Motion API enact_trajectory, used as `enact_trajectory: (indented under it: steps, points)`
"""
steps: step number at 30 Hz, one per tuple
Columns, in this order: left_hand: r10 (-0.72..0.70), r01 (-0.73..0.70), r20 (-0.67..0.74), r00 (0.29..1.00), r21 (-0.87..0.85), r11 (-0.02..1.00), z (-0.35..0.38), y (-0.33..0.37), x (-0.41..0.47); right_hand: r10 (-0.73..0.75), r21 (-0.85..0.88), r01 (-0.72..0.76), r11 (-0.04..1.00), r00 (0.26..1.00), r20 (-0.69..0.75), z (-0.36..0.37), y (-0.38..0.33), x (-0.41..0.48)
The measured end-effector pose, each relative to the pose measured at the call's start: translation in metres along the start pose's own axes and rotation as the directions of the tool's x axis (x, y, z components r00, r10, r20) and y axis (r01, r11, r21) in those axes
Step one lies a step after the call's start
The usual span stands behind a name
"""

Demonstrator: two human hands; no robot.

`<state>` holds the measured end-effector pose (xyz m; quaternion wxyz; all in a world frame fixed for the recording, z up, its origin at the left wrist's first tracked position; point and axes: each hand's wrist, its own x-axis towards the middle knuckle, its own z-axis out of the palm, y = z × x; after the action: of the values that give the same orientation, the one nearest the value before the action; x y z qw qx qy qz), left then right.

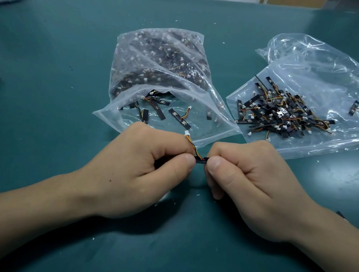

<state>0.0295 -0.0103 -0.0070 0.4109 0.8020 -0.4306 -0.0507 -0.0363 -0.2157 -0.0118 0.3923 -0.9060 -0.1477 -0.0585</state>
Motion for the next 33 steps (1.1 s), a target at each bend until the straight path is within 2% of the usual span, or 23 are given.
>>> enact_trajectory:
  steps: [20,28,33]
  points:
    - [-0.021,0.021,0.015,1.000,-0.007,1.000,0.0000,-0.0010,0.0005,-0.025,0.011,0.025,1.000,1.000,0.015,0.0006,0.0030,-0.0002]
    - [0.026,-0.026,-0.005,1.000,-0.037,0.999,-0.0012,0.0012,0.0005,-0.023,0.023,0.022,0.999,1.000,0.021,-0.0002,0.0021,0.0001]
    - [0.024,-0.025,-0.011,1.000,-0.056,0.998,0.0007,0.0006,-0.0013,-0.056,-0.060,0.059,0.996,0.997,0.059,0.0030,0.0007,-0.0006]
